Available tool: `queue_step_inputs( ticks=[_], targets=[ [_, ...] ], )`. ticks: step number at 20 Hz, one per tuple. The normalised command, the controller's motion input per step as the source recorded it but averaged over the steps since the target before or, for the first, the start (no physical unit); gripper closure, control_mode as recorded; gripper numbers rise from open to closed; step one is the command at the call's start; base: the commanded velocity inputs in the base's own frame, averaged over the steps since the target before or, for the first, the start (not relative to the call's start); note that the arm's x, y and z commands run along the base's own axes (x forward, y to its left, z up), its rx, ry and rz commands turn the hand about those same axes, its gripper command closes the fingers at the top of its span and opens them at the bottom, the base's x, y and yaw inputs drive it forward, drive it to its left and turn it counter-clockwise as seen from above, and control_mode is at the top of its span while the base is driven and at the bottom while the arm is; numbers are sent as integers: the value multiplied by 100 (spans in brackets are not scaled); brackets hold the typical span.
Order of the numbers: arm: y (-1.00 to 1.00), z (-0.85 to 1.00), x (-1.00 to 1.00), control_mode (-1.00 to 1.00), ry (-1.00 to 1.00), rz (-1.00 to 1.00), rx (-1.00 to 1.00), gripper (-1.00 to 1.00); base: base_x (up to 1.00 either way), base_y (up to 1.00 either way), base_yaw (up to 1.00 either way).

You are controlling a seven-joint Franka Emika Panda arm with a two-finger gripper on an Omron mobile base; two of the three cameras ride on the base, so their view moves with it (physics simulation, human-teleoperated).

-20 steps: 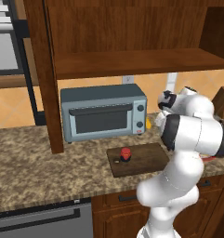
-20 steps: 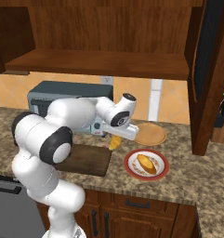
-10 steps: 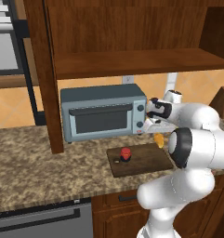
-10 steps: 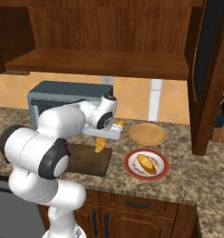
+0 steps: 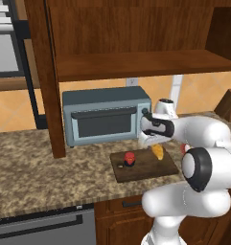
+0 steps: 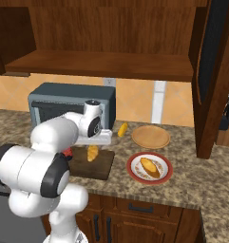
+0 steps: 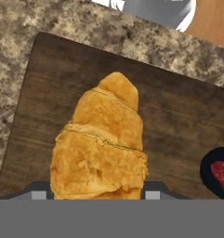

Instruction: From the different types of pastries on the counter, select a croissant and place it on the cutting board. Then retrieve a jar of jam from the cabinet and place it alongside the croissant on the cutting board.

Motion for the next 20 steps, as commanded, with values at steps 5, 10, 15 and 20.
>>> queue_step_inputs(
  ticks=[5,10,15,20],
  targets=[
    [30,-22,12,-100,3,1,-10,100,0,0,0],
    [0,-25,18,-100,7,0,-3,100,0,0,0],
    [0,-23,1,-100,7,0,0,100,0,0,0],
    [1,-28,0,-100,4,0,0,100,0,0,0]
  ],
)
